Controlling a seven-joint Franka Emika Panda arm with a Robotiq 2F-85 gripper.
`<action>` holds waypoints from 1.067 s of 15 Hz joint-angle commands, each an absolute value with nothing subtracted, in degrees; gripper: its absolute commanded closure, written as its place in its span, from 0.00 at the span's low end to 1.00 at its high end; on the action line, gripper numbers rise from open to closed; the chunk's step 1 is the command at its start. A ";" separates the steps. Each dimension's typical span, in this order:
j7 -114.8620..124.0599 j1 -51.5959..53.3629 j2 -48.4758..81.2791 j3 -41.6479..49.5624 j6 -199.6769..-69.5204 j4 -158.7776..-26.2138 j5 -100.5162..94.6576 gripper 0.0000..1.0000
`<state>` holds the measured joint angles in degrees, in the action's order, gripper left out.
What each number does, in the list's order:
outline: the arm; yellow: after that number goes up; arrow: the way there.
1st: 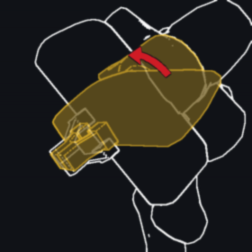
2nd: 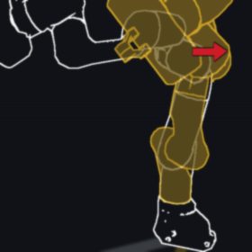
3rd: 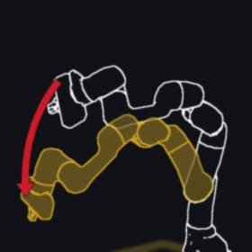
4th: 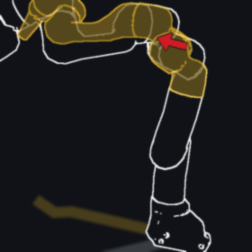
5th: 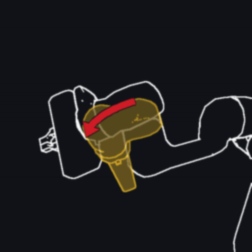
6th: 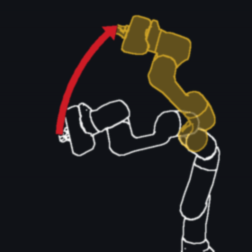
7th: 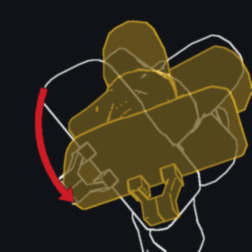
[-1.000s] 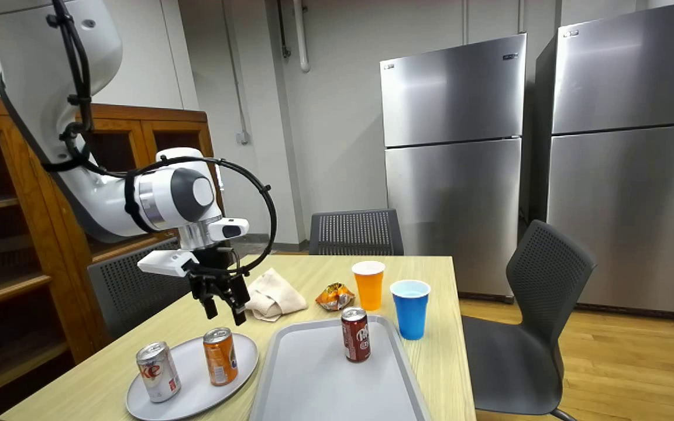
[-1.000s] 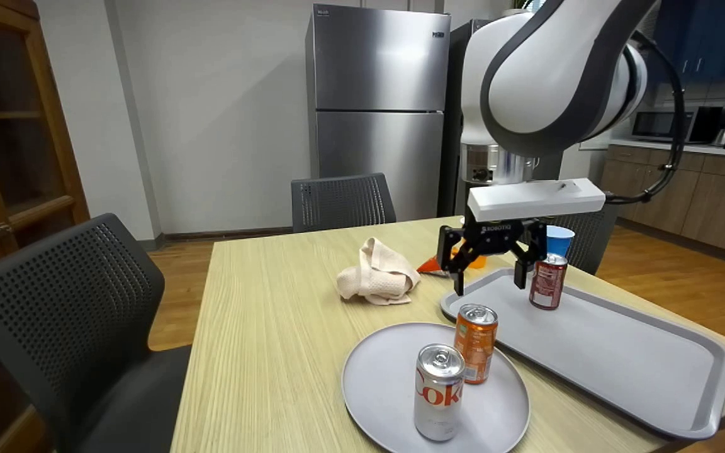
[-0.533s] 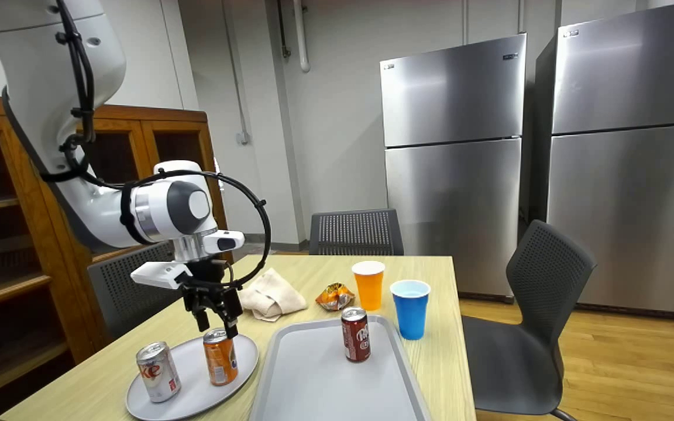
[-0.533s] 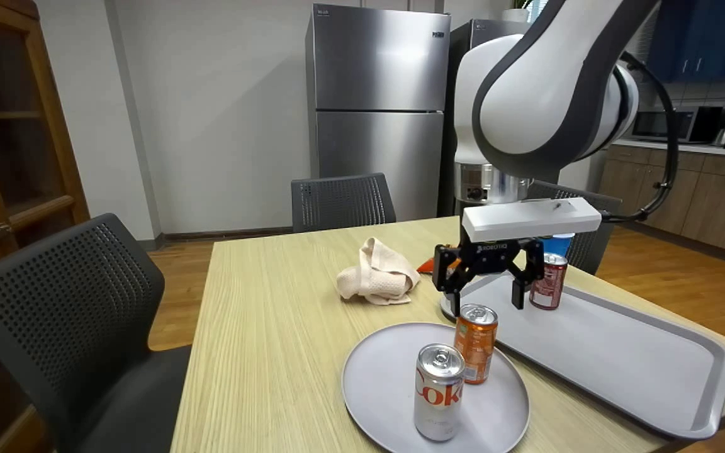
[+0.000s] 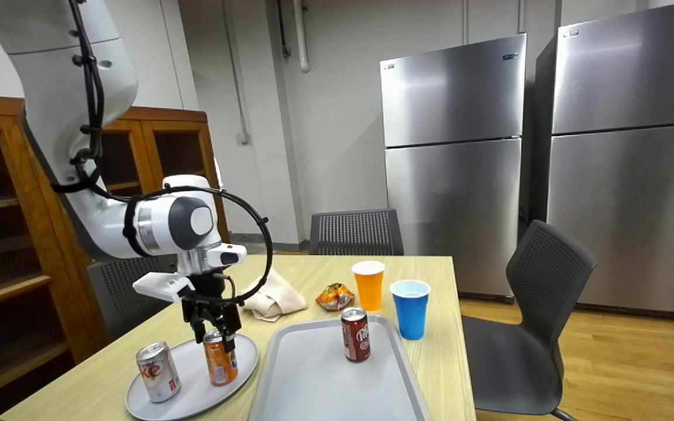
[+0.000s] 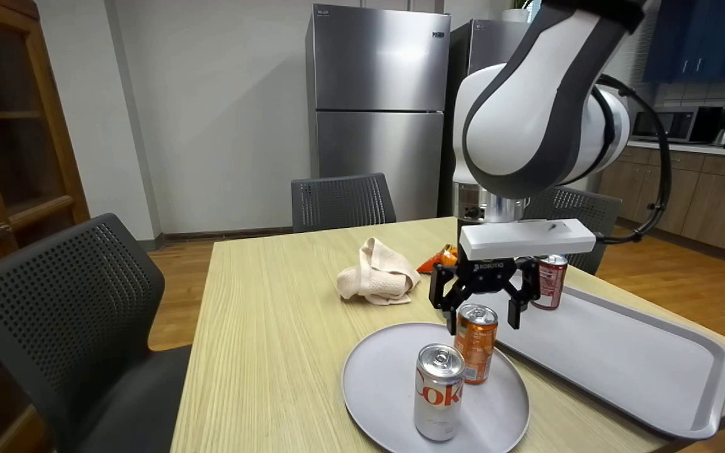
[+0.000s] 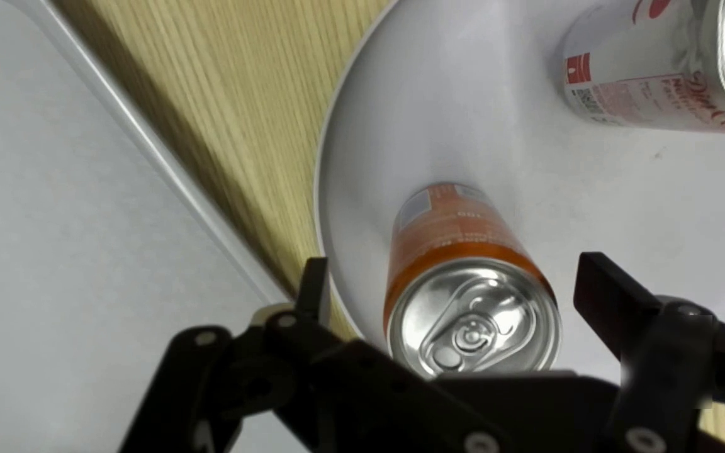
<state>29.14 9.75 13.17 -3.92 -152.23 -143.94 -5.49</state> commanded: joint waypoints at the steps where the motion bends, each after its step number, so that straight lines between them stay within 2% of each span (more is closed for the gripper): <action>1: 25.61 10.01 14.97 -4.27 -152.73 -142.07 -2.52 0.00; 5: 24.44 10.10 15.76 -4.00 -152.69 -141.13 -1.71 0.00; 6: 24.08 9.94 15.98 -4.10 -152.67 -140.92 -1.26 0.25; 7: 24.00 9.98 16.06 -4.01 -152.67 -140.78 -1.29 0.26; 8: 23.89 10.01 16.14 -3.98 -152.64 -140.65 -1.16 0.32; 11: 23.84 10.07 16.15 -3.78 -152.60 -140.48 -1.35 0.58; 12: 23.87 10.10 16.12 -3.73 -152.57 -140.40 -1.42 0.61; 16: 24.71 10.56 14.76 -3.34 -152.13 -140.99 -2.26 0.61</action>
<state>25.95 9.82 15.72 -3.83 -152.65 -141.29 -2.88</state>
